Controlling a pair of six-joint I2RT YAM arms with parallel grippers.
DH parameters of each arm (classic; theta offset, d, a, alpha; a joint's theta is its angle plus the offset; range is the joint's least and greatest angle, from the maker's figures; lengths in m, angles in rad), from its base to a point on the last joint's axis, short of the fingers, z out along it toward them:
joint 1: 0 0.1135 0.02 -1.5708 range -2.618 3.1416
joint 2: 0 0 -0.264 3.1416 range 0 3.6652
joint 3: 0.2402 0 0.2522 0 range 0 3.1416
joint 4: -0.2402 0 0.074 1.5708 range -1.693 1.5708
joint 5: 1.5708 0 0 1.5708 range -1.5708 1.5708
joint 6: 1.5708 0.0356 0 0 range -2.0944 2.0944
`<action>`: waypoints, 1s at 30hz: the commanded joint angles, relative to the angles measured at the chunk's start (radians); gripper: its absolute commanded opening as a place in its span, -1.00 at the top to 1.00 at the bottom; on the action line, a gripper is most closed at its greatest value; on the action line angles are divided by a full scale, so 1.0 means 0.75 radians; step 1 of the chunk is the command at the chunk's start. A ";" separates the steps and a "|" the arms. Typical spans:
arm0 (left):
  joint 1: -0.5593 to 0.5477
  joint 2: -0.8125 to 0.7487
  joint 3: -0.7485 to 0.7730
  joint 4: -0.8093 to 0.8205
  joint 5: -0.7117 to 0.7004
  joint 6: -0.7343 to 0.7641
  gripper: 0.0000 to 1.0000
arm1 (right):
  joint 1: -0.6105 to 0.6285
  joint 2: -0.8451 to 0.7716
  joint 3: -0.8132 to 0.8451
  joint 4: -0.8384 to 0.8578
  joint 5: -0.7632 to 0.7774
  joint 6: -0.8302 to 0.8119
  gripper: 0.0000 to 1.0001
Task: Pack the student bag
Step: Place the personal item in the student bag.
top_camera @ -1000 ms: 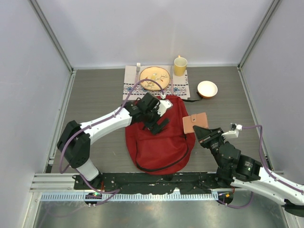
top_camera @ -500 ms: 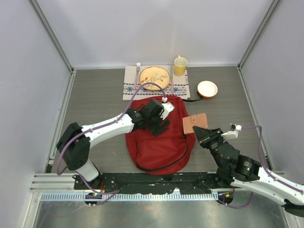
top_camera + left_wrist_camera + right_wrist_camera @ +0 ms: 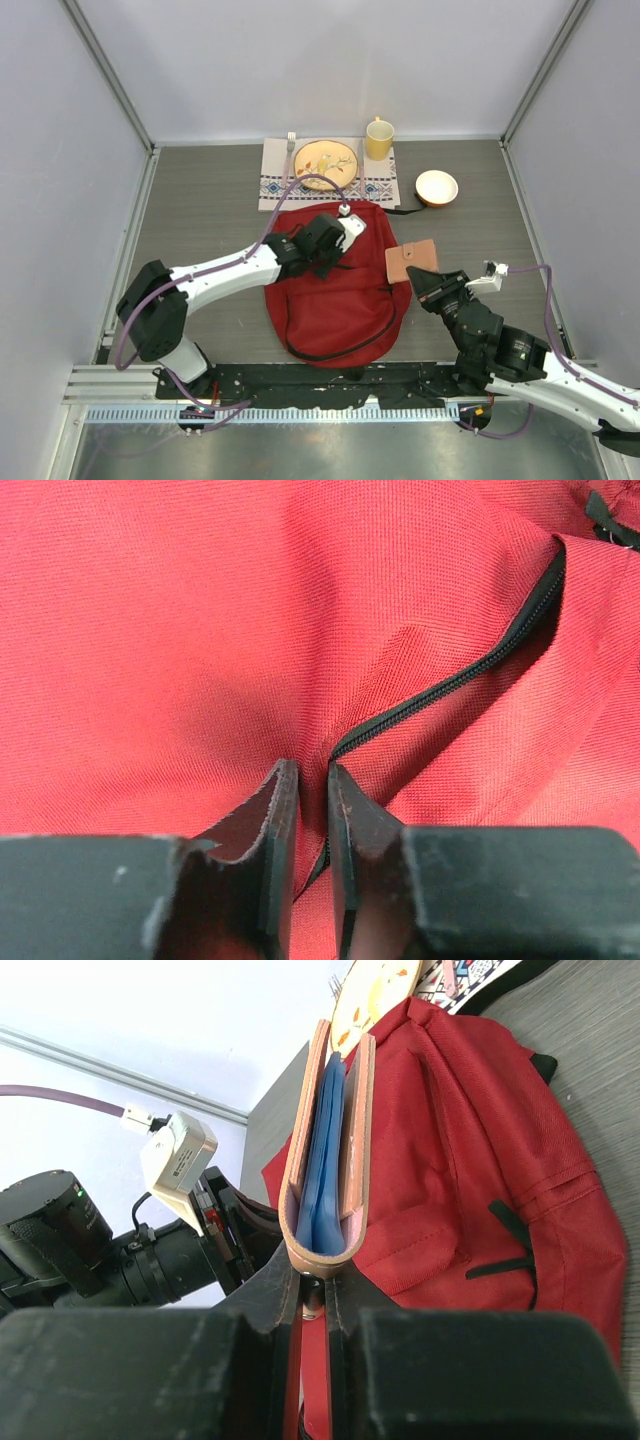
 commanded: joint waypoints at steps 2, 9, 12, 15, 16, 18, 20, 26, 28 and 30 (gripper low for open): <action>0.007 -0.059 0.008 -0.043 -0.023 -0.015 0.80 | -0.001 0.000 0.016 0.030 0.024 0.024 0.92; 0.009 -0.070 0.121 -0.123 -0.005 -0.085 1.00 | -0.001 0.065 -0.012 0.128 -0.168 0.007 0.98; 0.009 -0.072 0.174 -0.156 0.009 -0.130 1.00 | -0.001 0.110 -0.069 0.236 -0.256 0.028 0.98; 0.009 -0.084 0.219 -0.158 0.007 -0.201 1.00 | 0.001 0.171 -0.114 0.369 -0.342 0.044 0.98; 0.009 -0.088 0.227 -0.156 0.013 -0.228 1.00 | -0.003 0.192 -0.119 0.398 -0.357 0.052 0.98; 0.009 -0.084 0.247 -0.178 0.020 -0.253 1.00 | -0.001 0.257 -0.129 0.482 -0.406 0.057 0.98; 0.009 -0.072 0.274 -0.193 0.026 -0.287 1.00 | -0.001 0.308 -0.141 0.554 -0.438 0.071 0.99; 0.009 -0.082 0.303 -0.207 0.030 -0.375 1.00 | -0.003 0.549 -0.196 0.938 -0.588 0.122 0.99; 0.009 -0.092 0.307 -0.199 0.042 -0.386 1.00 | -0.017 0.649 -0.205 1.024 -0.631 0.126 0.99; 0.009 -0.107 0.303 -0.195 0.040 -0.402 1.00 | -0.043 0.707 -0.209 1.116 -0.672 0.148 0.98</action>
